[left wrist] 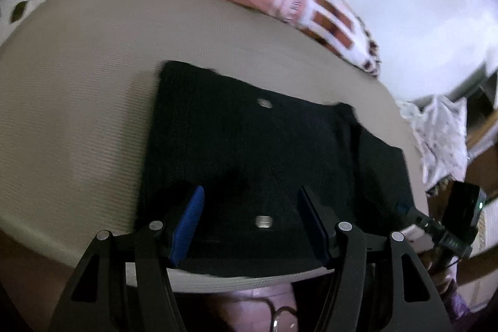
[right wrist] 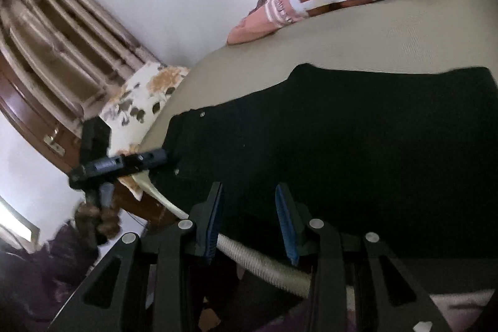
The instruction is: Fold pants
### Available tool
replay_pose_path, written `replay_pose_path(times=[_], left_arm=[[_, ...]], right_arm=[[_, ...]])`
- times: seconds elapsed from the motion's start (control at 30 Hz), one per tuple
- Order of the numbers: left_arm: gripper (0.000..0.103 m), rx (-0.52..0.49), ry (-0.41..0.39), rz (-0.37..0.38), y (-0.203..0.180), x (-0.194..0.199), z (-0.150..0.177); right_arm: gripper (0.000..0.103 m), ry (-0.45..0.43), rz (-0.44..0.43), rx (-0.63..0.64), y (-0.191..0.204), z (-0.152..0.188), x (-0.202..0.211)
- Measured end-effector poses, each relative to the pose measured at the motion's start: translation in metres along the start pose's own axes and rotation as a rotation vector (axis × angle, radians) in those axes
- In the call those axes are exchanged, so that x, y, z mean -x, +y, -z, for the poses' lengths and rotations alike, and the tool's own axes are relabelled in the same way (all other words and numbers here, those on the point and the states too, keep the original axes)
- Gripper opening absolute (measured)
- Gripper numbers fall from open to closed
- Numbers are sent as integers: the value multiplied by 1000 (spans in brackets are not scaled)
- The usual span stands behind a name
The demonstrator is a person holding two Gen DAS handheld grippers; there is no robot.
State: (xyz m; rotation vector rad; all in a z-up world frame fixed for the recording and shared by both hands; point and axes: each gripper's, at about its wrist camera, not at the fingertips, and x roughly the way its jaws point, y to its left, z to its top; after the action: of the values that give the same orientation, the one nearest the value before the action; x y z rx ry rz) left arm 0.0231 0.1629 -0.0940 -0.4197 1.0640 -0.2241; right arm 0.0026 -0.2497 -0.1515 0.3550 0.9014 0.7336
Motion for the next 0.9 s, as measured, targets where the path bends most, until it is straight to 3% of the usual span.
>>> replay_pose_path(times=[0.17,0.33,0.47,0.57,0.63,0.77,0.8,0.9], left_arm=[[63,57,21,-49,41,17,-11],[63,79,91,86,69,7,-14],[63,59,180,265,80,-16,-19],[63,66,216,364,86,-25,-26],[63,78,289,466,92,-36,-32],[67,-23,400,536,88,-52,-49],[72,-22,432,574,89,-58,-56],[72,16,480,642,97,-69,-71]], right_arm=[[34,142,113,127,11,16,-46],[37,132,92,90,9,12,-44],[40,113,49,0,0,13,-40],[48,101,30,-41,2,12,-43],[55,100,35,-37,7,11,-46],[71,102,44,-10,19,11,-51],[75,103,48,-7,21,10,-52],[82,115,64,5,27,10,-54]])
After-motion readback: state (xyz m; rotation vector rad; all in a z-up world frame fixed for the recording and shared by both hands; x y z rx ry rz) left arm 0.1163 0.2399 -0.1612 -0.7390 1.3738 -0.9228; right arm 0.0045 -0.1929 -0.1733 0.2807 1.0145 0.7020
